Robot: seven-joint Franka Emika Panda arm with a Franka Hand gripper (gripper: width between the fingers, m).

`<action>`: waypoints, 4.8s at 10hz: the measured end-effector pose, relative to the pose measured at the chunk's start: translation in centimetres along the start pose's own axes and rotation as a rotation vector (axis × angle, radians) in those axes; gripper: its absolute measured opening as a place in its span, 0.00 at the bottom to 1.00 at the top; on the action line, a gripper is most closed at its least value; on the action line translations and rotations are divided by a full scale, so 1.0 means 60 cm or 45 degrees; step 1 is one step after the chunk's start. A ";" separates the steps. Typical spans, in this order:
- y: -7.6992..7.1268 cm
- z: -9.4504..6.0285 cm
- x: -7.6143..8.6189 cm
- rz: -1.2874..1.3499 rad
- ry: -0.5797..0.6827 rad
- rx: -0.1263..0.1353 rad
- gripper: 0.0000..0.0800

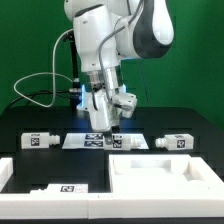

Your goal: Assemble one leg

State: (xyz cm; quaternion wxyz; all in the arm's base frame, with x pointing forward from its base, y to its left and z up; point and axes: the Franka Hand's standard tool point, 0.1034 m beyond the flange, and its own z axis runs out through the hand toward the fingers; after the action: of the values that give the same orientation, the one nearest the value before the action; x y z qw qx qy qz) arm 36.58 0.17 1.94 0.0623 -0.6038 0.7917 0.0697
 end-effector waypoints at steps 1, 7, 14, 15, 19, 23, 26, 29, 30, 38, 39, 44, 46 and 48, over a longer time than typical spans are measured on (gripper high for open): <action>0.006 0.012 -0.005 -0.018 0.008 -0.023 0.81; 0.007 0.023 0.000 -0.096 0.011 -0.045 0.35; -0.010 -0.032 -0.010 -0.486 -0.423 -0.079 0.35; -0.006 -0.033 -0.010 -0.501 -0.540 -0.109 0.35; -0.032 -0.042 -0.004 -0.586 -0.579 -0.131 0.35; -0.047 -0.053 -0.004 -0.858 -0.497 -0.200 0.35; -0.051 -0.049 -0.033 -1.234 -0.390 -0.177 0.35; -0.050 -0.046 -0.026 -1.501 -0.415 -0.145 0.35; -0.051 -0.040 -0.017 -1.718 -0.345 -0.161 0.35; -0.045 0.020 -0.002 -2.499 -0.253 -0.286 0.35; -0.045 0.021 -0.003 -2.490 -0.229 -0.277 0.35; -0.040 0.016 -0.008 -2.449 -0.286 -0.299 0.55; -0.047 -0.025 -0.015 -2.362 -0.416 -0.400 0.75; -0.072 -0.057 -0.026 -2.294 -0.633 -0.646 0.80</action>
Offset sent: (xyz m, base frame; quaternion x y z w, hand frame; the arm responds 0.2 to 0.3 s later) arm 0.0000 0.0000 0.0000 0.0000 0.0000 0.0000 1.0000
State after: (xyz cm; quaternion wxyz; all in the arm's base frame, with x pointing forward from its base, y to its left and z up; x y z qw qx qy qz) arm 41.10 -0.10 5.41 0.1259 -0.9477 -0.0424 0.2901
